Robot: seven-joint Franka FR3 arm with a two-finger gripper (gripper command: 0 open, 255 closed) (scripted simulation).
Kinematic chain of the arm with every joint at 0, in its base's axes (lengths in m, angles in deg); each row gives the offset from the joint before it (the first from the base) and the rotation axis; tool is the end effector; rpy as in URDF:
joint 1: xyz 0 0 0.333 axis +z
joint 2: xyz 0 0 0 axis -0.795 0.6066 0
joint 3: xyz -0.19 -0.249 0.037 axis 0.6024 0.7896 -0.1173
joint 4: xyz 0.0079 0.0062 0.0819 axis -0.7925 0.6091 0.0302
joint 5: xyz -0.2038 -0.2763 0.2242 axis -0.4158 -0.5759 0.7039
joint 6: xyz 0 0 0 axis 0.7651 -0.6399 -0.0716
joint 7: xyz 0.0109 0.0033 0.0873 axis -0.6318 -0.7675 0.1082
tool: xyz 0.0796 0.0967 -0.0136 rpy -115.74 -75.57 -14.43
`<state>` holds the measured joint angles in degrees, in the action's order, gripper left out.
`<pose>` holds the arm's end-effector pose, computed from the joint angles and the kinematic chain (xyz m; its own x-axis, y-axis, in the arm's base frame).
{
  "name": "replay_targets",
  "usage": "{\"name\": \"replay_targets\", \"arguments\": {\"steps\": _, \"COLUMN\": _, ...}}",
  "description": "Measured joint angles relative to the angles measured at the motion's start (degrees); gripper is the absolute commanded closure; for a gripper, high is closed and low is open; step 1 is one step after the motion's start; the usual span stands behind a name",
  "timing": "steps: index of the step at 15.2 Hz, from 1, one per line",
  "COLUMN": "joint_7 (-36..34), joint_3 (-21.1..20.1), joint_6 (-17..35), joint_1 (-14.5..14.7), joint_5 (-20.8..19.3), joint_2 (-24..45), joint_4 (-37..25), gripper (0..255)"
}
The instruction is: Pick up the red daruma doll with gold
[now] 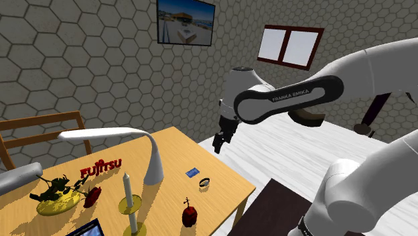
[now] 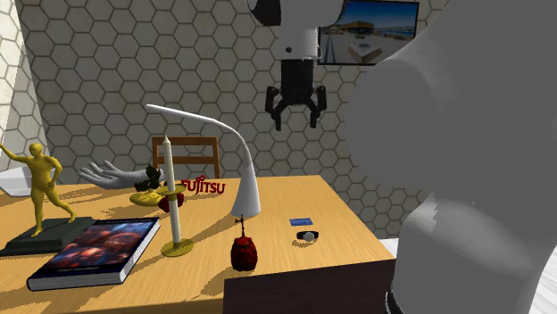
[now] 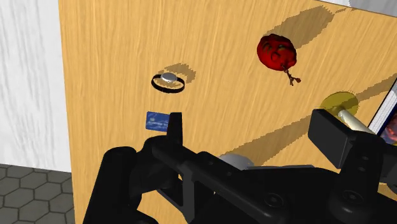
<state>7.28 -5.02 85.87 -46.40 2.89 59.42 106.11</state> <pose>0.4278 0.0710 0.4040 0.9876 0.1383 0.0739 0.1365 -0.9902 0.0278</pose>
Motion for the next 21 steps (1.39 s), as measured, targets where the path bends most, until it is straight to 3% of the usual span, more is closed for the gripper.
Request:
{"name": "replay_targets", "arguments": {"steps": 11, "joint_7": -2.11, "joint_3": -3.97, "joint_6": 14.46, "joint_1": 3.67, "joint_5": 1.74, "joint_2": 20.95, "joint_4": -1.8, "gripper": 0}}
{"name": "replay_targets", "arguments": {"steps": 21, "joint_7": -3.88, "joint_3": -6.21, "joint_6": 23.03, "joint_1": 6.83, "joint_5": 0.79, "joint_2": 41.31, "joint_4": -9.49, "gripper": 0}}
